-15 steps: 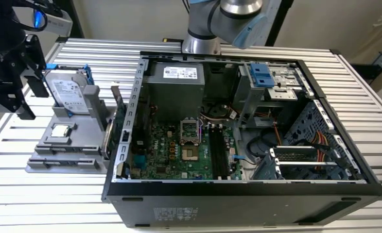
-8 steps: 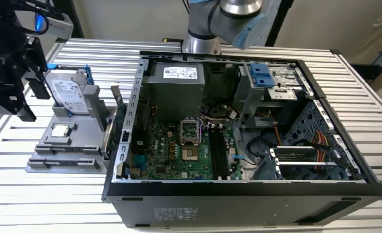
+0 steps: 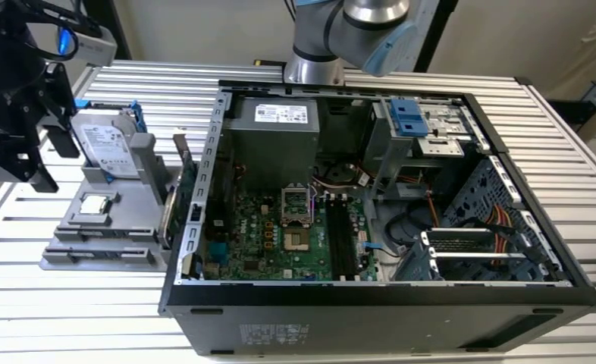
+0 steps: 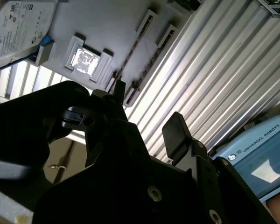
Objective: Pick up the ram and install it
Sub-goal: 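Pick up the ram and move it above insertion slot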
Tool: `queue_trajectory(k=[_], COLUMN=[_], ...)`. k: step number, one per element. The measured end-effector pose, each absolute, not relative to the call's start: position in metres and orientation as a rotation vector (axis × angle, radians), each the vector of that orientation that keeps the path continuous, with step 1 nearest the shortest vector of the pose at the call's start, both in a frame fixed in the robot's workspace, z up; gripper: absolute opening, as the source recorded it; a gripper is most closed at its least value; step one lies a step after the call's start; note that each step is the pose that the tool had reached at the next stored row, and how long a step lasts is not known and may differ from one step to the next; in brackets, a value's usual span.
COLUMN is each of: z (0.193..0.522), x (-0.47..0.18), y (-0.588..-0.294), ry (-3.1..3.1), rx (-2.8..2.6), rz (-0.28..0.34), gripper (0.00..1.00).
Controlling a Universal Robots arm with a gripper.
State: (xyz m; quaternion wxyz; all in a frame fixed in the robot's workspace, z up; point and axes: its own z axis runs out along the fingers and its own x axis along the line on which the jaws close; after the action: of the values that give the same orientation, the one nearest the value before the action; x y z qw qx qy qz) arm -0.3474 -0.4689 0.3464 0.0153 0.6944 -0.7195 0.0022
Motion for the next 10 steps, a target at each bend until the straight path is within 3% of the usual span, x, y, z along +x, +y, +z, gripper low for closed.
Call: queue_trajectory(k=[10], z=[0.3407], x=[-0.3474], y=[-0.4677], ry=[-2.237], rx=[2.155], rz=[0.015], gripper=[1.0])
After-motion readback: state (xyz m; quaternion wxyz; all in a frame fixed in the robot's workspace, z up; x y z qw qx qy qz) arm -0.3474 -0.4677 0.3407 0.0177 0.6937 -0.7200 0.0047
